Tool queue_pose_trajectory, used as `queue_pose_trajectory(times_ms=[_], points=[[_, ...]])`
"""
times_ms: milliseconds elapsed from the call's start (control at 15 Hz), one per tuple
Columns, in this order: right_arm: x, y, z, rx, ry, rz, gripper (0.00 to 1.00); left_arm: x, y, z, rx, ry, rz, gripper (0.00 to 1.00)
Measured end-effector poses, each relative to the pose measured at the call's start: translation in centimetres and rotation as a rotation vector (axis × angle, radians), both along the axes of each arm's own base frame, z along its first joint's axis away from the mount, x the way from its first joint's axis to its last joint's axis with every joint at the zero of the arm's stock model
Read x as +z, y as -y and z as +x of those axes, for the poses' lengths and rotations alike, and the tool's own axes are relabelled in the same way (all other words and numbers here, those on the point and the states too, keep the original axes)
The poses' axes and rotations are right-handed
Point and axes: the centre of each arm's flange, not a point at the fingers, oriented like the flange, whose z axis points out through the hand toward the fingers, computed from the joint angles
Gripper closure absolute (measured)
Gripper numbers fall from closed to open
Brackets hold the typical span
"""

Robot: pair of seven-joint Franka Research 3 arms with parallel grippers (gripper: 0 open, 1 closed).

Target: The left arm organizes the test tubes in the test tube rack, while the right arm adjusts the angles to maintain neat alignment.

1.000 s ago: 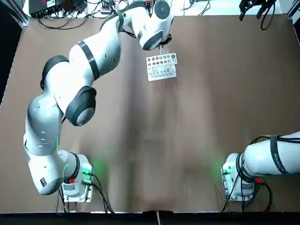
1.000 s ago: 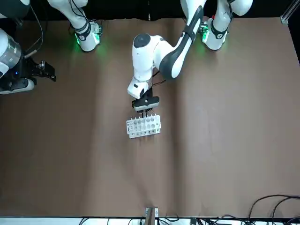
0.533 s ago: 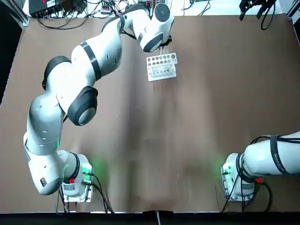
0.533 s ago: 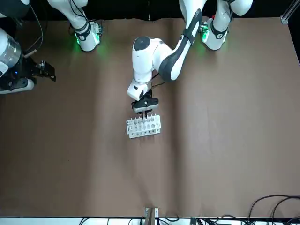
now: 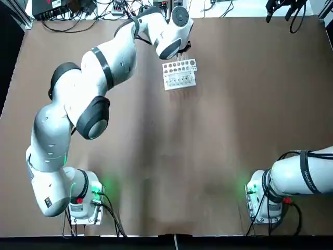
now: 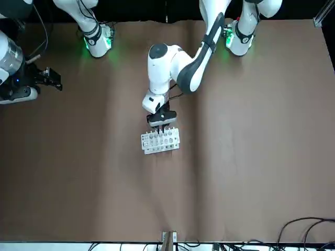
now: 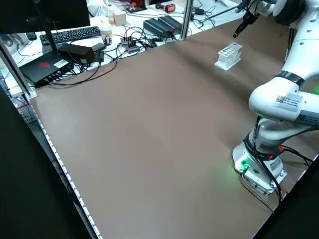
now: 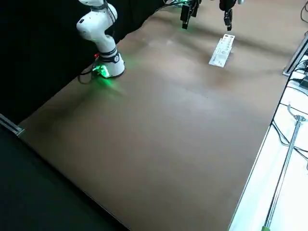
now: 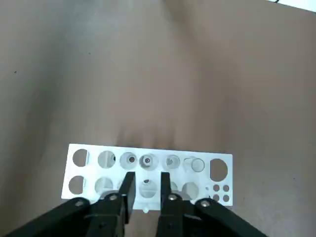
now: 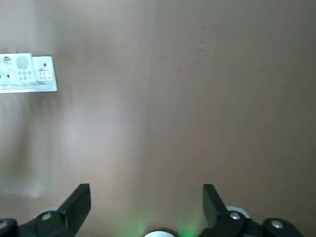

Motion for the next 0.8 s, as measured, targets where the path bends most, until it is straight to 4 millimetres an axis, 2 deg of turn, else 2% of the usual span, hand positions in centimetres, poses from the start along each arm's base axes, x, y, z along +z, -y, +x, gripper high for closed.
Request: queue_pose_trajectory(times_ms=[133, 200, 533, 667, 800], points=[[0.0, 0.0, 0.0, 0.0, 0.0, 0.0, 0.0, -0.1, 0.0, 0.0, 0.0, 0.0, 0.0, 0.7], [0.0, 0.0, 0.0, 0.0, 0.0, 0.0, 0.0, -0.1, 0.0, 0.1, 0.0, 0.001, 0.0, 0.63], [0.0, 0.0, 0.0, -0.001, 0.001, 0.0, 0.0, 0.7, -0.4, 0.6, 0.008, 0.011, -0.011, 0.2], [0.0, 0.0, 0.0, -0.001, 0.001, 0.0, 0.0, 2.0, -1.7, 1.5, 0.014, 0.004, 0.006, 0.0], [0.1, 0.1, 0.0, -0.001, 0.001, 0.0, 0.0, 3.7, -3.0, 2.1, -0.007, -0.011, 0.043, 0.0]])
